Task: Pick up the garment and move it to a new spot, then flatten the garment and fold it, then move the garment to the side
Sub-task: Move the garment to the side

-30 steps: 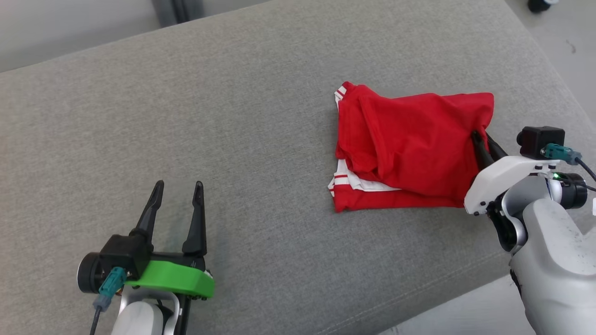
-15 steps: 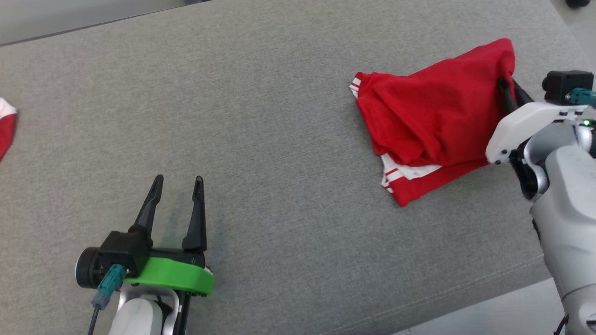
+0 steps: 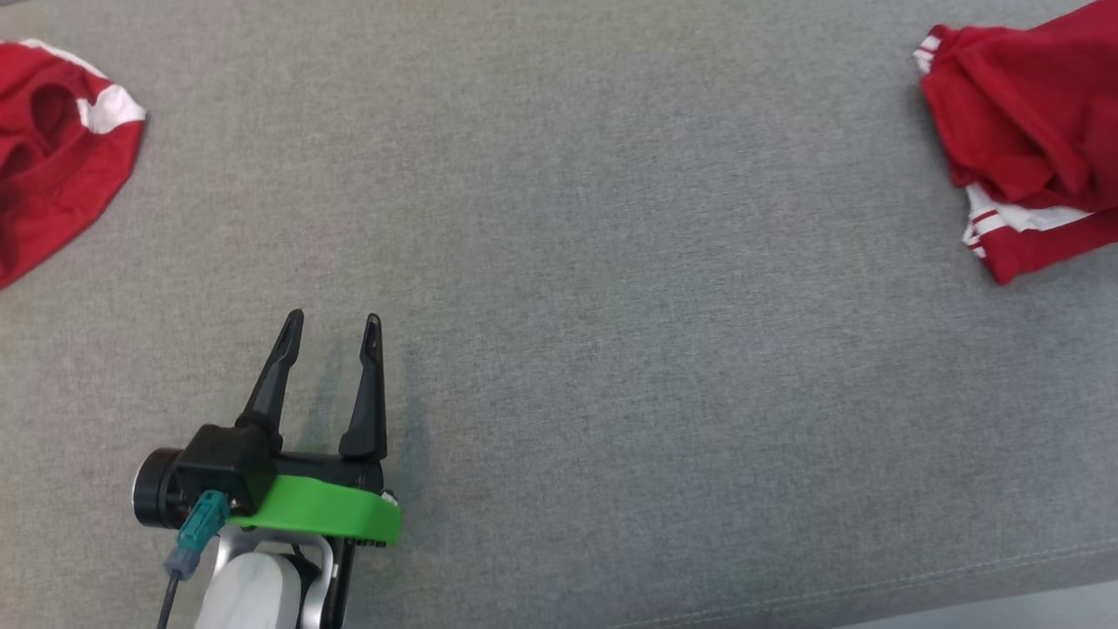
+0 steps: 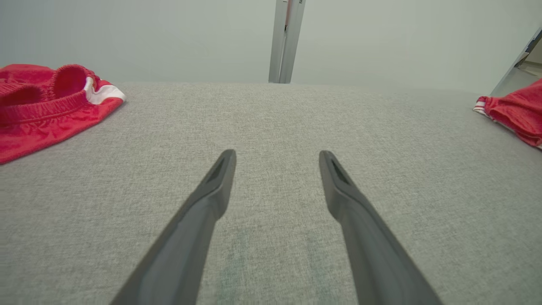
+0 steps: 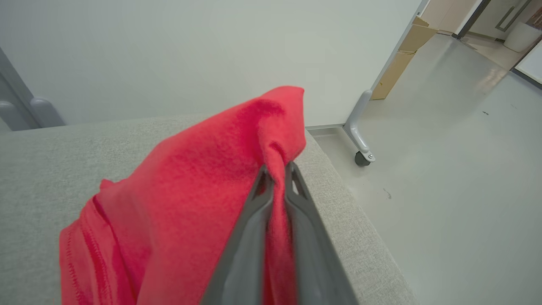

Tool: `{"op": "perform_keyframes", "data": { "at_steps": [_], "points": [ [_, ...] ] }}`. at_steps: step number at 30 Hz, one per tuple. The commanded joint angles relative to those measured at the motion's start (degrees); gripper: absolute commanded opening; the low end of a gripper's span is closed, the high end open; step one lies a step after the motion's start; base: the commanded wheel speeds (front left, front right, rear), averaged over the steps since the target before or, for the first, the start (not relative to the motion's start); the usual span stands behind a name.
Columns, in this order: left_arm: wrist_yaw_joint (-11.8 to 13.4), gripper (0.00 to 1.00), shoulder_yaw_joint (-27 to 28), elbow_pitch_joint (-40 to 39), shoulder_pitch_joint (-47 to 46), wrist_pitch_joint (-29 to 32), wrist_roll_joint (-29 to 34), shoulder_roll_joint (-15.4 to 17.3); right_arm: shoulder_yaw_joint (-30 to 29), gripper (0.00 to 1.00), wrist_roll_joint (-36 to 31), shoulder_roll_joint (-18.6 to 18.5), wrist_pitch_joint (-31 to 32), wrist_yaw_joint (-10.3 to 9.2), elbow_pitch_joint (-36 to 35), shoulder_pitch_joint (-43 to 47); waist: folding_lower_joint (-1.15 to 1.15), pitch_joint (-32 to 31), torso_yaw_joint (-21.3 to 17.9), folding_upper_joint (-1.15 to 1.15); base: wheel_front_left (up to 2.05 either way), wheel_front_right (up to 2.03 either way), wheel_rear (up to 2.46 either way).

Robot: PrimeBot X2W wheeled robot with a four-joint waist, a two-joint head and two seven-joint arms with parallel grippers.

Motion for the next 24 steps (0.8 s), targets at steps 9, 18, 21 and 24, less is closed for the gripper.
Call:
{"op": "perform_keyframes", "data": {
  "at_steps": [9, 18, 21, 24],
  "points": [
    [0.5, 1.0, -0.8, -1.5, -1.2, 0.2, 0.2, 0.4, -6.7, 0.0, -5.5, -3.1, -1.4, -0.11, 2.1, -3.5, 0.0, 4.6, 2.7, 0.0, 0.0, 0.0, 0.0],
    [0.8, 1.0, -1.2, -0.6, -1.9, 0.0, -0.2, 0.4, -15.8, 1.0, -14.5, -0.7, -5.5, -0.1, 1.5, -2.5, 0.0, 4.1, 2.8, 0.0, 0.0, 0.0, 0.0],
    [0.8, 1.0, -1.1, -0.2, -1.8, -0.2, -0.6, 0.5, -16.7, 1.0, -16.5, 1.1, -6.4, -0.11, 0.8, -2.3, 0.0, 2.9, 2.7, 0.0, 0.0, 0.0, 0.0],
    [0.8, 1.0, -1.0, 0.3, -1.6, -0.5, -1.0, 0.4, -15.9, 1.0, -17.7, 3.4, -7.7, -0.11, 0.2, -2.1, 0.0, 1.2, 2.4, 0.0, 0.0, 0.0, 0.0]
  ]
}}
